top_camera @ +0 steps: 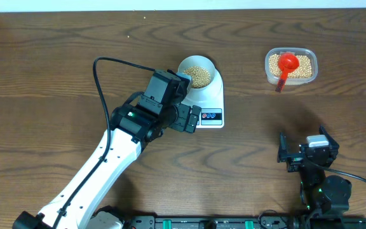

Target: Scoop item into bowl and weigh 50g on scale

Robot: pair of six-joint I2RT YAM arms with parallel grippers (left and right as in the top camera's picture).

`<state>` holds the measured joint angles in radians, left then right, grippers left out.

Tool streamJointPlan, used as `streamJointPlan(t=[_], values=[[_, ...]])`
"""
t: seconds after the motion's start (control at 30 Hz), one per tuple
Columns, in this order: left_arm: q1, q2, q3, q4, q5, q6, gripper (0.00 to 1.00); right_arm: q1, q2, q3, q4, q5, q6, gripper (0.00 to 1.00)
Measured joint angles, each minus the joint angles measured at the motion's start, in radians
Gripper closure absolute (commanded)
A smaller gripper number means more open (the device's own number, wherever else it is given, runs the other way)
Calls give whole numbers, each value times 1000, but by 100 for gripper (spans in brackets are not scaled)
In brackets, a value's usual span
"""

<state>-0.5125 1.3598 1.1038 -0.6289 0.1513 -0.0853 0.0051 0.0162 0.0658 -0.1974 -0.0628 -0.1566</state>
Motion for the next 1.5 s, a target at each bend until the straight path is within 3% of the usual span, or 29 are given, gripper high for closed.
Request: streamJointPlan(t=[0.8,0.87,0.9,0.93,1.5], values=[[0,0,0,0,0,0,3,0,0,0,0,0,-10,1],[0,0,0,0,0,0,7,0,0,0,0,0,-9,1],[0,0,0,0,0,0,15,0,0,0,0,0,-10,1],[0,0,0,-4,0,1,2,0,0,0,0,0,-10,1],[1,-48,-18,-29,-41,1,2,0,-1,0,0,0,-10,1]])
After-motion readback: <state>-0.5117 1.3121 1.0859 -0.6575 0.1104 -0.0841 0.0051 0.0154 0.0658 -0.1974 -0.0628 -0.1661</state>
